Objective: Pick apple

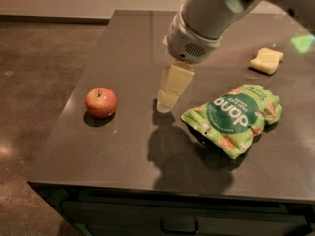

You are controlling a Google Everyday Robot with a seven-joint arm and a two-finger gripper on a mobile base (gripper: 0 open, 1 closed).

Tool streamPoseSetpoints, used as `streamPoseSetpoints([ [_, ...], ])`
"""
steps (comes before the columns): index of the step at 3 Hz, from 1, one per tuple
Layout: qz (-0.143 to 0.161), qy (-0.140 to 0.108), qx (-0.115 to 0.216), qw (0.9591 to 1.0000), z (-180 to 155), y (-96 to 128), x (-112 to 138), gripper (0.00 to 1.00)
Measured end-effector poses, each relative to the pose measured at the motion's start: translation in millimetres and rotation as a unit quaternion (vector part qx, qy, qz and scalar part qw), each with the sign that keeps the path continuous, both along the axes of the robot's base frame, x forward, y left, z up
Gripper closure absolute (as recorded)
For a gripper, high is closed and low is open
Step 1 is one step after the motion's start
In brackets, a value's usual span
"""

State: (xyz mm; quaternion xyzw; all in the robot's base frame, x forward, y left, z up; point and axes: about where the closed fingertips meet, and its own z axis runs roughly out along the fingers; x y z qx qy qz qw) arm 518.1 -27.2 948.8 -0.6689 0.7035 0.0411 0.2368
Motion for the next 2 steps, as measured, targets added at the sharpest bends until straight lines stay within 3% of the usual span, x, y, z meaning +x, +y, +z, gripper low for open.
streamPoseSetpoints([
  [2, 0.013, 0.012, 0.033, 0.9993, -39, 70, 4, 0.00],
])
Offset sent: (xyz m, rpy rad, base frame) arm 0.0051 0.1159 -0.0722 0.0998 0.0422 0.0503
